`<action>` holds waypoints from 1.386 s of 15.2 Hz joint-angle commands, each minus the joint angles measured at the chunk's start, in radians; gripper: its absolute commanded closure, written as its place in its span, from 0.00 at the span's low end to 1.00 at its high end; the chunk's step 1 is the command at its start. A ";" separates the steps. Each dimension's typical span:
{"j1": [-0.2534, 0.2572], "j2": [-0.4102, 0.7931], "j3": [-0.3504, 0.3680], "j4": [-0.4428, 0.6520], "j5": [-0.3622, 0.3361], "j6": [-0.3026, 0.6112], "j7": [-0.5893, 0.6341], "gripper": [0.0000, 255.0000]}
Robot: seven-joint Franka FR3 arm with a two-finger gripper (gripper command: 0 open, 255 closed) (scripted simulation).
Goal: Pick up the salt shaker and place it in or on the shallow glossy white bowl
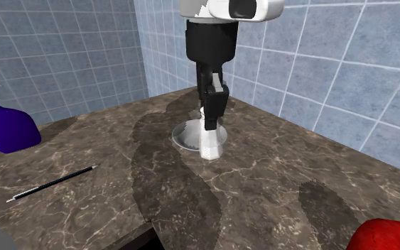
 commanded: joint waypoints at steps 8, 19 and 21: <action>-0.029 0.129 0.060 0.186 -0.023 -0.041 0.078 1.00; -0.096 0.437 0.235 0.471 -0.128 -0.002 0.267 1.00; -0.095 0.443 0.240 0.449 -0.128 0.025 0.267 1.00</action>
